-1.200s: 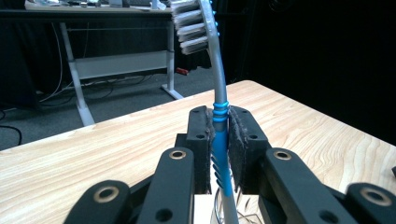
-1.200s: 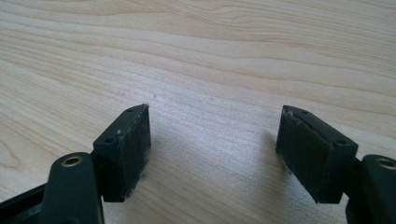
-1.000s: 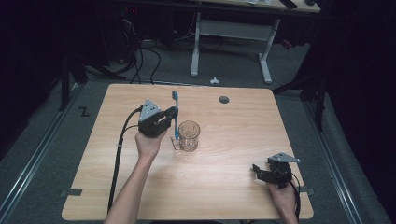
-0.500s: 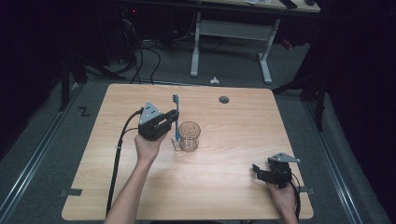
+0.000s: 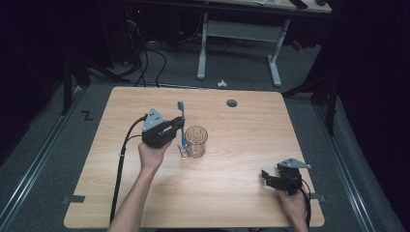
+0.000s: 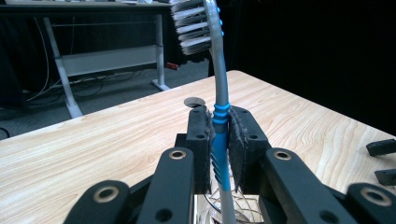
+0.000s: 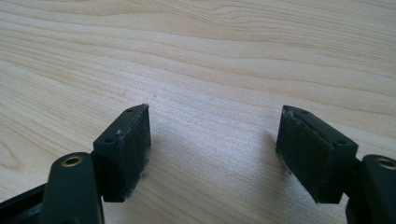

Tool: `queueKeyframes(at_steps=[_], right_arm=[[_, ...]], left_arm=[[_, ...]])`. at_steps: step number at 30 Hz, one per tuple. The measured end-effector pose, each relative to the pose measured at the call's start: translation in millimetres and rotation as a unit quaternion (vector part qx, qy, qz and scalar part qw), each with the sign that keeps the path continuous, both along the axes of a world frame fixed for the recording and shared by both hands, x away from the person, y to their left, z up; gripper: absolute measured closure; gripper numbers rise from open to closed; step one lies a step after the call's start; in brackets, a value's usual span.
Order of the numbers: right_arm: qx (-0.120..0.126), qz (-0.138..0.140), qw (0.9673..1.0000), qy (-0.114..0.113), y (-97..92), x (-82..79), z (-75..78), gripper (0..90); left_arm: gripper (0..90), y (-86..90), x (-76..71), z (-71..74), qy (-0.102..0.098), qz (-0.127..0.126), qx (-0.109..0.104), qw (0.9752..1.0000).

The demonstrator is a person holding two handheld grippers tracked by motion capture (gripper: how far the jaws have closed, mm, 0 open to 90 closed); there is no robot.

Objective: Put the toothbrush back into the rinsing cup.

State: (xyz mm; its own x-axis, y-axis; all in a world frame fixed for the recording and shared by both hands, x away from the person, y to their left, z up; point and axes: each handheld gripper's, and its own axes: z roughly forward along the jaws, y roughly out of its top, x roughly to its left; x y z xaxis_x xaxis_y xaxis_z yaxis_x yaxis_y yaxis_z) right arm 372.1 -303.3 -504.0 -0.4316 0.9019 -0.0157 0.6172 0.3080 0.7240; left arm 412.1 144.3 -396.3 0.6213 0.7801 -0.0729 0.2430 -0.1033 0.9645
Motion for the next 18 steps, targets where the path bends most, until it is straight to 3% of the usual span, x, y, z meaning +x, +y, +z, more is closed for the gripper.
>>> queueKeyframes(at_steps=[18], right_arm=[[0.000, 0.000, 1.0000, 0.000, 0.0, 0.0, 0.0, 26.5]], left_arm=[[79.7, -5.5, -2.0, -5.1, -0.003, -0.013, 0.020, 0.9997]])
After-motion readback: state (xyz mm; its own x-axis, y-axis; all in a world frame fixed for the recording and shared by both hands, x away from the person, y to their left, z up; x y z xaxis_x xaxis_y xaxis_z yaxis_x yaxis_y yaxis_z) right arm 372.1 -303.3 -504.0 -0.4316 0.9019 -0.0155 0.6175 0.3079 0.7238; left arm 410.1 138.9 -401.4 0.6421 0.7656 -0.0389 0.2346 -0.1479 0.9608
